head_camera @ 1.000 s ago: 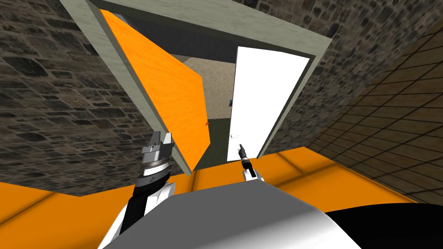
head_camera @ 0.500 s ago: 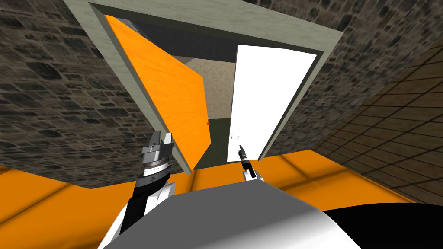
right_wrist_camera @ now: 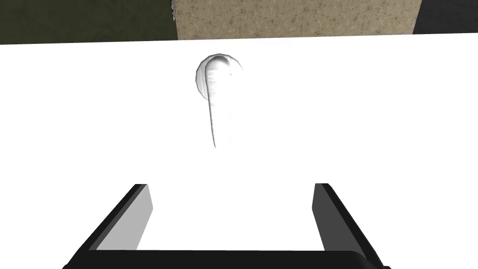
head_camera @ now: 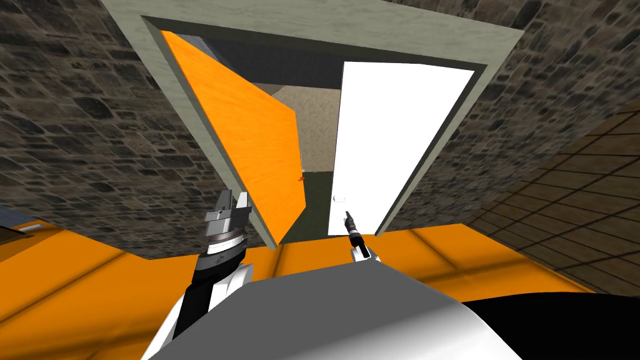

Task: Push the door open

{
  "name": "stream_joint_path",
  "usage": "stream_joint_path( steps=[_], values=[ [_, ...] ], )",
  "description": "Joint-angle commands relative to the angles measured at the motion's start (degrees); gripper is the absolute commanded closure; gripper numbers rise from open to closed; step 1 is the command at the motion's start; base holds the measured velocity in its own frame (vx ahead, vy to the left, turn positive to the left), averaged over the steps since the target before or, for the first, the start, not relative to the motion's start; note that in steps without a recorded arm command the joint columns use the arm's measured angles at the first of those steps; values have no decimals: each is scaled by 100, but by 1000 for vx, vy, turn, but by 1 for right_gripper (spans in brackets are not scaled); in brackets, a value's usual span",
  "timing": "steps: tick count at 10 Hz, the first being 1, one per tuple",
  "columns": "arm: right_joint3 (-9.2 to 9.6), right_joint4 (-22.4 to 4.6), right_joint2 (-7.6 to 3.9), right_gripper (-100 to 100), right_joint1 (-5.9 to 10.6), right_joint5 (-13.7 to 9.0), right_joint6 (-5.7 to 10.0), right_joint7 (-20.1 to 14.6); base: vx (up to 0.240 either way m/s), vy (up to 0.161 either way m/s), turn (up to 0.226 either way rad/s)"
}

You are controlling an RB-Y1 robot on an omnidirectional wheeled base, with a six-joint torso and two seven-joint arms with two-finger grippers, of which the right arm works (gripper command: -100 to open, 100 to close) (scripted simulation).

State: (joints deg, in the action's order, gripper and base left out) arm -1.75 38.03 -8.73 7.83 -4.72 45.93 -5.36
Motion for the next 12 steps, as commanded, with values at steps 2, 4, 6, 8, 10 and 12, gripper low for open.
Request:
stream_joint_path(
  steps=[2, 4, 6, 8, 10, 12],
  values=[
    [-5, -315, -21, -100, 102, -1, 82, -22, 8, -91, 100],
    [-9, -505, -29, -100, 170, -2, 130, -30, 13, -81, 80],
    [-20, -456, -19, -100, 152, -7, 119, -15, 55, -27, 15],
    [-42, -473, -10, -100, 160, -17, 126, 1, 196, -18, 26],
    [-70, -495, 1, -100, 169, -31, 135, 22, 228, -18, 32],
    [-99, -518, 13, -100, 180, -45, 145, 44, 192, -45, 31]
  ],
)
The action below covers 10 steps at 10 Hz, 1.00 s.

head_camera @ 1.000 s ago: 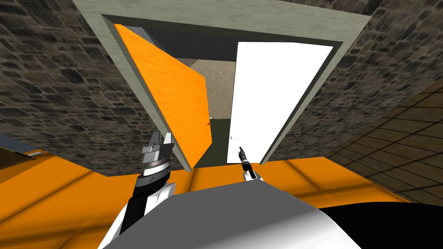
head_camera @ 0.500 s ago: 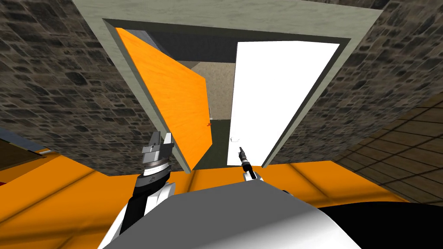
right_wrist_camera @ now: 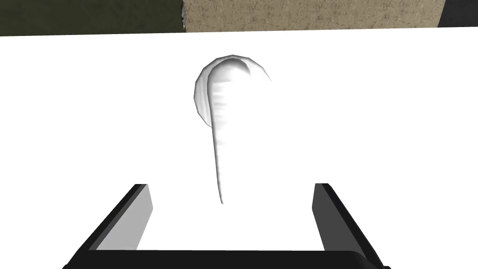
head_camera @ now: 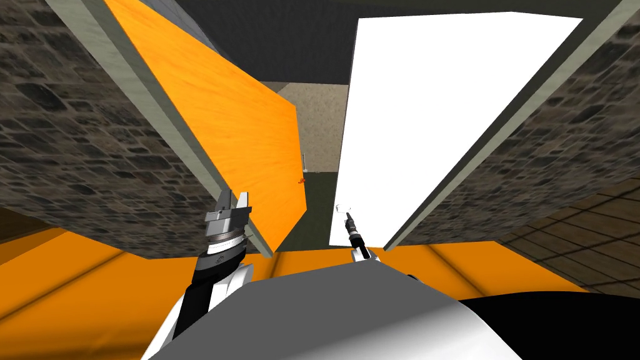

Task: Push the door open

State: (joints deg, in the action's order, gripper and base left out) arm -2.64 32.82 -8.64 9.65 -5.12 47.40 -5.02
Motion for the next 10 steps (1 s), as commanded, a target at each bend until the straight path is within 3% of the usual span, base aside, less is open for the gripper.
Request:
stream_joint_path(
  steps=[1, 5, 6, 10],
  values=[
    [-23, -7, 10, -100, 3, -11, 2, 19, 191, -23, 32],
    [-49, -35, 20, -100, 16, -23, 14, 37, 171, -16, 19],
    [-49, -35, 20, 100, 16, -23, 14, 37, -13, 3, -5],
    [-49, -35, 20, 100, 16, -23, 14, 37, -21, 1, -1]
  ],
)
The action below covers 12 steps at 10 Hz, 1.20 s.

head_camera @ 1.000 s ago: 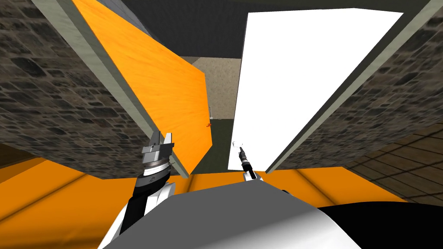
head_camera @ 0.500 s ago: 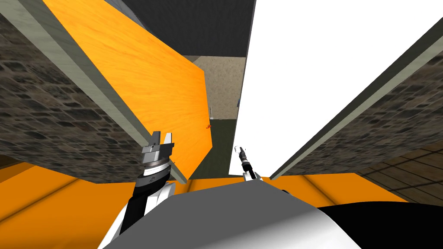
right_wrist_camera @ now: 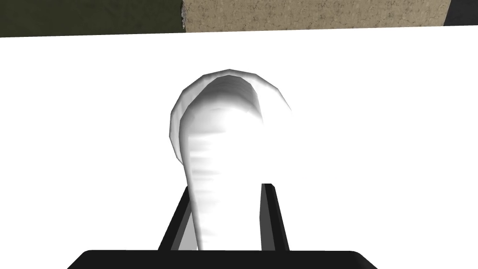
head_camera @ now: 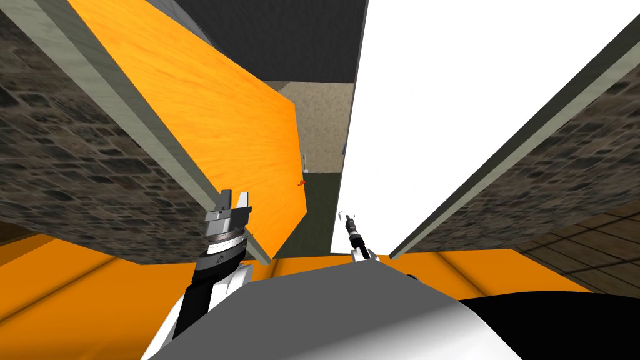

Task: Push the door open

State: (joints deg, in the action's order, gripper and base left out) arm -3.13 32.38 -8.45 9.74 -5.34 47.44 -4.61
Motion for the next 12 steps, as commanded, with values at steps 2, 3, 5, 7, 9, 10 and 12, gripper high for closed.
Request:
stream_joint_path(
  steps=[2, 3, 5, 7, 9, 10, 12],
  values=[
    [-68, 14, 19, 100, -6, 4, -8, 41, 55, -5, -32],
    [-88, 19, 24, 100, -7, 5, -10, 53, 170, 1, -33],
    [-192, 47, 55, 100, -9, 12, -18, 118, 180, 16, -45],
    [-329, 82, 97, 100, -13, 22, -30, 203, 186, 4, -88],
    [-492, 125, 152, 100, -17, 33, -44, 304, 208, 28, -88],
    [-583, 148, 185, 100, -19, 40, -51, 360, 186, 9, -94],
    [-675, 172, 219, 100, -21, 46, -59, 418, 163, 15, -74]
  ],
)
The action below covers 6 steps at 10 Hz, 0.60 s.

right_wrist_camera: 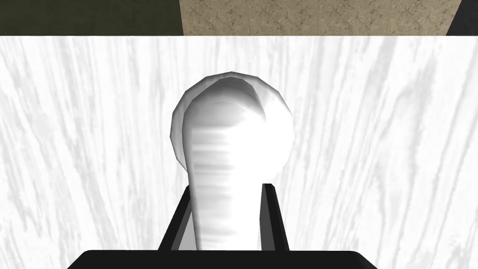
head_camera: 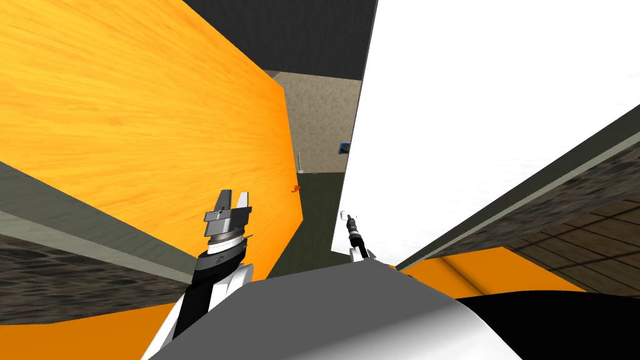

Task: Push the door open

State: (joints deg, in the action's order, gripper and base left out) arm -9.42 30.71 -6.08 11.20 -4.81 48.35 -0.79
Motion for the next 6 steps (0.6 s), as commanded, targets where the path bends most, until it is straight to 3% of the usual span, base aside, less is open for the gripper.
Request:
stream_joint_path(
  steps=[1, 6],
  values=[
    [-45, 286, -19, 100, -167, -6, -150, 35, 52, -2, -5],
    [-444, 443, 150, 100, -177, 21, -183, 283, 126, 15, -94]
  ],
)
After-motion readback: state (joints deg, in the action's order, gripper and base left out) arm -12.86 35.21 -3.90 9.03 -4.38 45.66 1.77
